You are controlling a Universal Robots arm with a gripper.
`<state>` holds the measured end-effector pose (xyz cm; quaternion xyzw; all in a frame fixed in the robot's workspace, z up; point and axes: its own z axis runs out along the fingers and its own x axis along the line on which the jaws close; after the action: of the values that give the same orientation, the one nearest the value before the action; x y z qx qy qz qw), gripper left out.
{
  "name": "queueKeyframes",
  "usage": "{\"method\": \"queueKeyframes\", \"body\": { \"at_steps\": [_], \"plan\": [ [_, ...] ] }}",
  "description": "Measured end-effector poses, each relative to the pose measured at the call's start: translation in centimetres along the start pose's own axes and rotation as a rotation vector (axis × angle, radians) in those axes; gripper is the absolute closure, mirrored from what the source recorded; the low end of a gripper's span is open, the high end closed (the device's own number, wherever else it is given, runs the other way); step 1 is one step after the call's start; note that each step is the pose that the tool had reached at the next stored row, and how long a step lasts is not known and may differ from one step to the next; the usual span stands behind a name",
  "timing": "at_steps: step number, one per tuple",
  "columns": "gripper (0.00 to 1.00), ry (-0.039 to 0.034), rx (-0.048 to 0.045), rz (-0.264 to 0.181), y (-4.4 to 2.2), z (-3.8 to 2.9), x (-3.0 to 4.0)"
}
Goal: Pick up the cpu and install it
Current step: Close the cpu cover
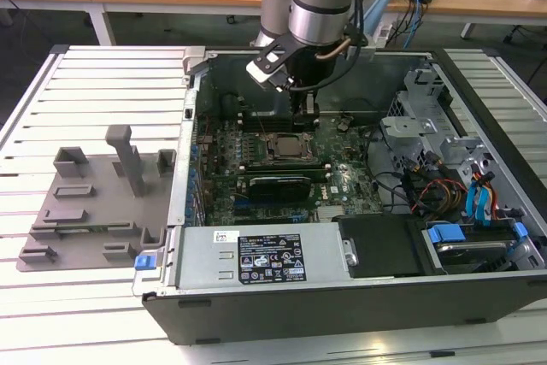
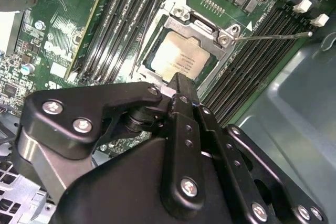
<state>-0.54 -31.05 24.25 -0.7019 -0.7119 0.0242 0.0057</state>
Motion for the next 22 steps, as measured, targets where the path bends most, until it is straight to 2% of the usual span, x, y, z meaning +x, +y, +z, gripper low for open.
{"method": "queueKeyframes", "body": {
  "at_steps": [3, 6, 9, 13, 17, 22],
  "plan": [
    [0.89, 0.0000, 0.0000, 0.000, -0.18, 0.56, 0.02],
    [0.89, -0.0001, 0.0000, 0.000, -1.13, 1.22, 0.04],
    [0.89, 0.0000, 0.0000, 0.000, -1.98, 2.21, 0.09],
    [0.89, 0.0000, 0.0000, 0.000, -2.59, 2.92, 0.11],
    [0.89, 0.0000, 0.0000, 0.000, -2.99, 3.59, 0.13],
    [0.89, -0.0004, 0.0003, 0.000, -3.03, 3.93, 0.14]
  ]
}}
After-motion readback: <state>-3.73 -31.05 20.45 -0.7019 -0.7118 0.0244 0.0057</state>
